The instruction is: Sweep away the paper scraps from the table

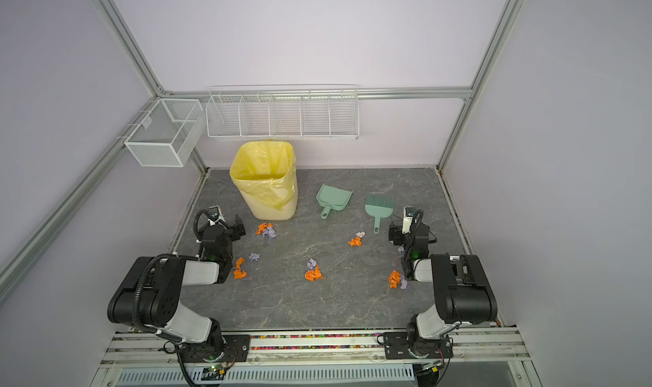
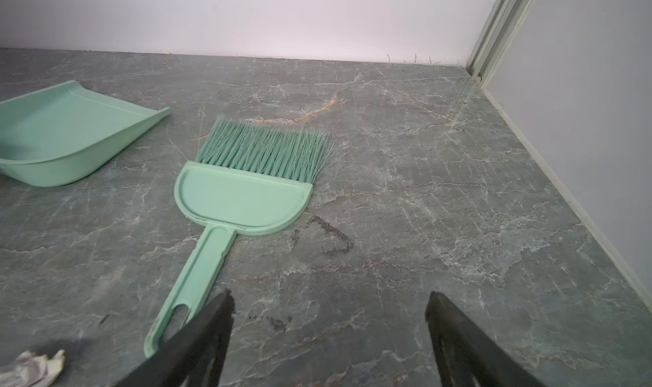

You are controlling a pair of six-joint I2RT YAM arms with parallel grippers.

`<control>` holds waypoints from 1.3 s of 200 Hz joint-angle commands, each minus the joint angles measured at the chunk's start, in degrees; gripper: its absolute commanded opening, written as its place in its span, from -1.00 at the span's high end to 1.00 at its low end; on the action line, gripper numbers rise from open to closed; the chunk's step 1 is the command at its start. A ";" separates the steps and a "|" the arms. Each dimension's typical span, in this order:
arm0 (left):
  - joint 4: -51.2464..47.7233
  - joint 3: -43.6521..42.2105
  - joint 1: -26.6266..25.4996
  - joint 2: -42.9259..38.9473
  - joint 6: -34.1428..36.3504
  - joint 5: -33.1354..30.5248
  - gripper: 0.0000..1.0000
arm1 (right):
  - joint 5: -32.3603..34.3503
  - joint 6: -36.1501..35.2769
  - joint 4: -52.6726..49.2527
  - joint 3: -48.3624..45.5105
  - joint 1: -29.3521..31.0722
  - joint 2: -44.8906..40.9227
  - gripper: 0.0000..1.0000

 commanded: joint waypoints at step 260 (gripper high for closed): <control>0.28 0.06 0.38 -0.74 -0.62 -1.75 -0.98 | 5.06 -1.64 -0.20 0.43 1.99 -2.20 -0.76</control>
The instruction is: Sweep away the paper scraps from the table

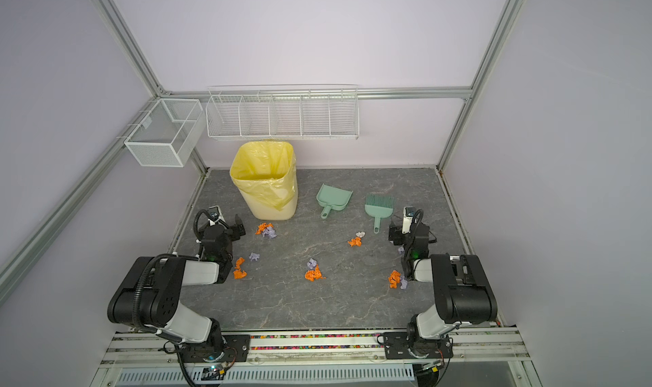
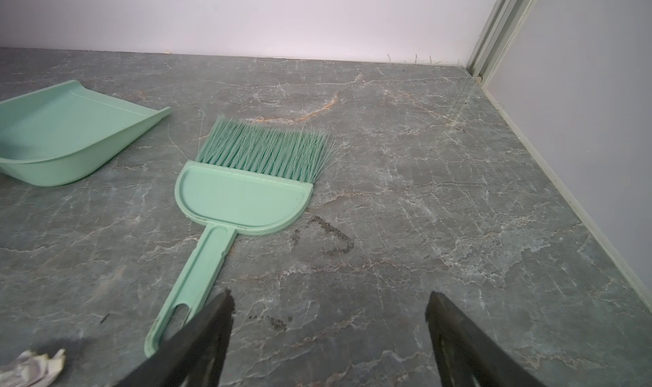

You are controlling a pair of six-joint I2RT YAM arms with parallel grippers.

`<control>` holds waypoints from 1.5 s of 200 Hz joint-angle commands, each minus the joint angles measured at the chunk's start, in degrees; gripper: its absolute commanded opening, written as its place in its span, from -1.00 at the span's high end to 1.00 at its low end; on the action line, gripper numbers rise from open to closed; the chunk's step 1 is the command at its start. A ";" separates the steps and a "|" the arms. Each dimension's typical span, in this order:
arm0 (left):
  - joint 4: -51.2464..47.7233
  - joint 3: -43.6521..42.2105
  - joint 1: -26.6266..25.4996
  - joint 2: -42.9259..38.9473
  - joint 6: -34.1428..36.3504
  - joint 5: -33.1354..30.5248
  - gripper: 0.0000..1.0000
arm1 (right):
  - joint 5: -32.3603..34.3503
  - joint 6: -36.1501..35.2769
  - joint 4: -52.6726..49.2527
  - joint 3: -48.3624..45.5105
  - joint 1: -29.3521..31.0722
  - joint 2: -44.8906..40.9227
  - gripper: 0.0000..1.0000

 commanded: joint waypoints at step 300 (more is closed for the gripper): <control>-68.89 44.23 -27.61 -28.70 -7.42 1.46 -0.99 | 1.90 16.86 -78.11 44.29 11.37 5.11 -0.77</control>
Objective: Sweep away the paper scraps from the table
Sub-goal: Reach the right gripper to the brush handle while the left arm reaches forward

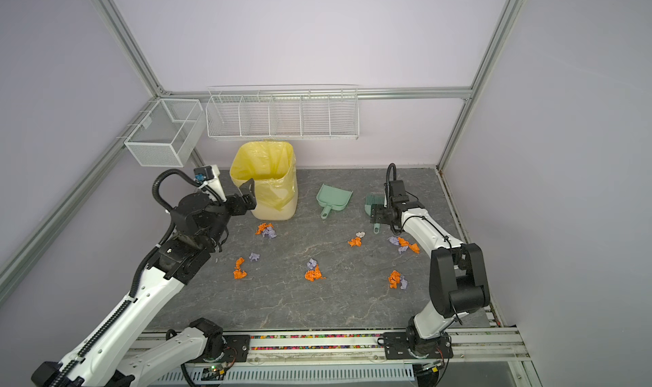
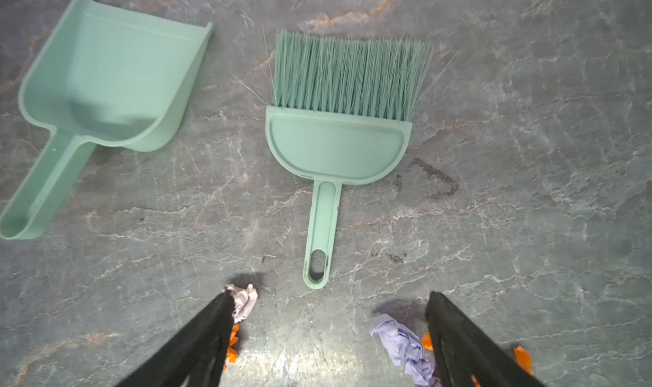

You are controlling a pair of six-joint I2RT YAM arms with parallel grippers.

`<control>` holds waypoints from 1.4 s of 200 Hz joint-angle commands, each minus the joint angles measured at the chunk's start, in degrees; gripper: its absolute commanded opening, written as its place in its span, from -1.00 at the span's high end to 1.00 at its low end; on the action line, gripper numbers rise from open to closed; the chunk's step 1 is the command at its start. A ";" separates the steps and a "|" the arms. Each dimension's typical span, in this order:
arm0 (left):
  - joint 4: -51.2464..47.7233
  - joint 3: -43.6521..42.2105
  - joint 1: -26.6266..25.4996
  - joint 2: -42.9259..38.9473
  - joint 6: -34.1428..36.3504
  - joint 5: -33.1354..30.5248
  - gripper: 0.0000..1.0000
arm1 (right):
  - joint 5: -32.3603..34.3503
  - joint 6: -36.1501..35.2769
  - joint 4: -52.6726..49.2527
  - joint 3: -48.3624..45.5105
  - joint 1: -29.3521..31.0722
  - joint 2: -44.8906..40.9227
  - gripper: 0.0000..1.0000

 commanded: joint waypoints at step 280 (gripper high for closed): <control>-13.53 26.61 -16.79 39.76 -8.44 16.63 -0.99 | -1.54 5.48 0.03 7.50 0.24 17.68 -0.20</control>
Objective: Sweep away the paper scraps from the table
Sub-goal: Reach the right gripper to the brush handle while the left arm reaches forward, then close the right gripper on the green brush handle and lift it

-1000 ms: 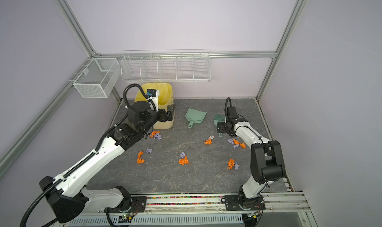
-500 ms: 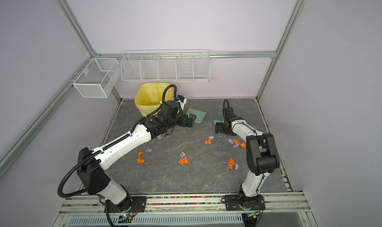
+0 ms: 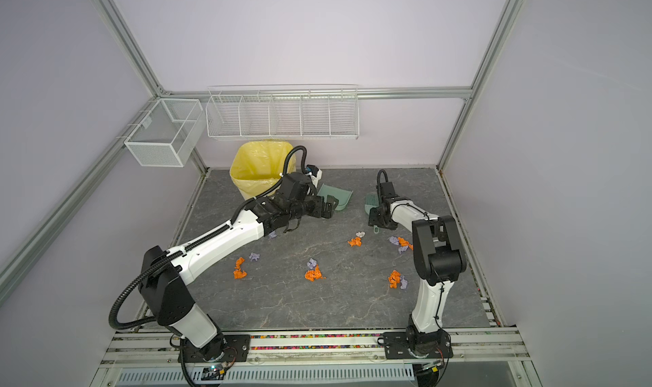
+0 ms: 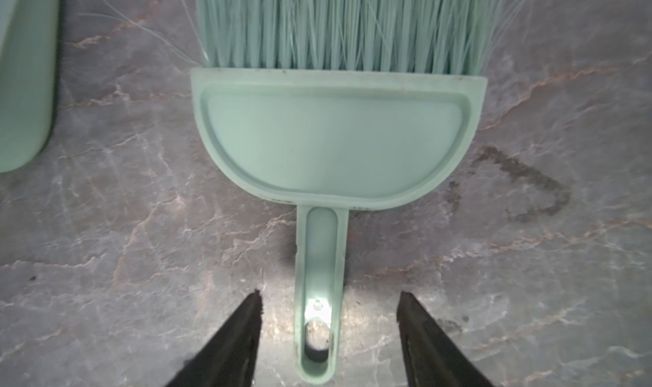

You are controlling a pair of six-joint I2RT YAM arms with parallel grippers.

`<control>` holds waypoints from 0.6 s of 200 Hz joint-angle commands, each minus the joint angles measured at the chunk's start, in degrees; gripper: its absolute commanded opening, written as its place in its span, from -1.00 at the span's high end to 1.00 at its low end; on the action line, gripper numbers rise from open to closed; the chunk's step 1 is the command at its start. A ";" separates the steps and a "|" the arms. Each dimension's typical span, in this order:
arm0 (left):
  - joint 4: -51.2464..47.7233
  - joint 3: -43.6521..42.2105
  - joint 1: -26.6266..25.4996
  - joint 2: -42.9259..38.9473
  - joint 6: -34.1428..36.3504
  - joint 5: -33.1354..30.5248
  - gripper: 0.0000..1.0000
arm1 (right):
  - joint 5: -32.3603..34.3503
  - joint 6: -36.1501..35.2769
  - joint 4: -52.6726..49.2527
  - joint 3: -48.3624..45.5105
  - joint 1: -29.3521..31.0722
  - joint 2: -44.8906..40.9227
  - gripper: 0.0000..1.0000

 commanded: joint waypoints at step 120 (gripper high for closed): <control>-1.99 2.28 -0.31 1.44 -0.62 0.33 -0.99 | 0.54 2.77 -1.93 2.08 2.11 4.46 0.07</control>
